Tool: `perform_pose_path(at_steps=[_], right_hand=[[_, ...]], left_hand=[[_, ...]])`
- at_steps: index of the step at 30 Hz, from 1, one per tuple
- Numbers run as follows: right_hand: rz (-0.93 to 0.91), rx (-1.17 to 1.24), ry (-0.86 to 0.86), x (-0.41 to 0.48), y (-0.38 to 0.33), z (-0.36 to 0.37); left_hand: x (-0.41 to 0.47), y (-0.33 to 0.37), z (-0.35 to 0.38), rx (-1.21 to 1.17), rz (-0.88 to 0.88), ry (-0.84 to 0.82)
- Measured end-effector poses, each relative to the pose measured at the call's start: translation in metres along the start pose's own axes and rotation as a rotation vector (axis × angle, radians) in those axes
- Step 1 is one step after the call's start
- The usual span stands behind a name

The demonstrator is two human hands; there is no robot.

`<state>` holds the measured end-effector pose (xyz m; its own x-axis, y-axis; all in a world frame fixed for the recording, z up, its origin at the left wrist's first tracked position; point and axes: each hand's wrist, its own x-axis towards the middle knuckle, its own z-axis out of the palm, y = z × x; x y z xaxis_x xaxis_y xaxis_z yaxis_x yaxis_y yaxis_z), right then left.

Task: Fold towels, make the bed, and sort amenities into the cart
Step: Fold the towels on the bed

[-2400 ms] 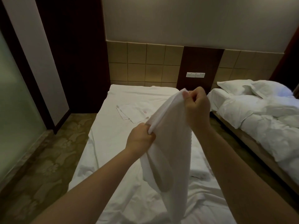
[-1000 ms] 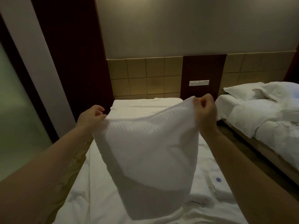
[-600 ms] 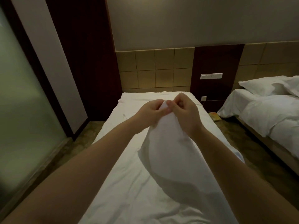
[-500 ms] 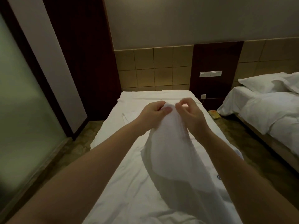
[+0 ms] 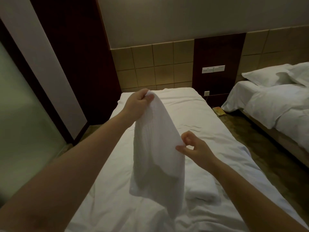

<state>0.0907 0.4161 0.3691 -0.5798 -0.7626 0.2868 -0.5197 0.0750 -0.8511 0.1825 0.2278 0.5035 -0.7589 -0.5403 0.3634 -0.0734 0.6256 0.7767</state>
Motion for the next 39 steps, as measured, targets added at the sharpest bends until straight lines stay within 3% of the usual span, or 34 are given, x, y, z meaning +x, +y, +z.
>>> perform_pose_path(at_steps=[8, 10, 15, 17, 23, 27, 33, 39], right_hand=[[0.209, -0.067, -0.108, 0.031, -0.003, 0.062], [0.136, -0.136, -0.006, 0.037, -0.001, 0.072], [-0.004, -0.310, 0.478, 0.065, -0.002, 0.080], [-0.048, -0.340, 0.521, 0.076, -0.010, 0.079], [0.073, -0.387, 0.183, 0.067, 0.004, 0.106], [0.293, -0.153, 0.135, 0.051, 0.019, 0.137], [0.262, -0.093, 0.351, 0.056, 0.018, 0.168], [0.457, -0.188, 0.031, 0.050, 0.044, 0.194]], left_hand=[[0.018, -0.029, -0.055, -0.105, 0.038, -0.103], [0.025, -0.041, -0.071, -0.129, 0.019, -0.120], [0.040, -0.075, -0.109, -0.192, -0.047, -0.119], [0.045, -0.086, -0.119, -0.239, -0.072, -0.095], [0.052, -0.121, -0.125, -0.222, -0.114, -0.070], [0.051, -0.132, -0.121, -0.216, -0.093, -0.088], [0.061, -0.144, -0.135, -0.252, -0.074, -0.106], [0.068, -0.137, -0.156, -0.339, 0.000, -0.143]])
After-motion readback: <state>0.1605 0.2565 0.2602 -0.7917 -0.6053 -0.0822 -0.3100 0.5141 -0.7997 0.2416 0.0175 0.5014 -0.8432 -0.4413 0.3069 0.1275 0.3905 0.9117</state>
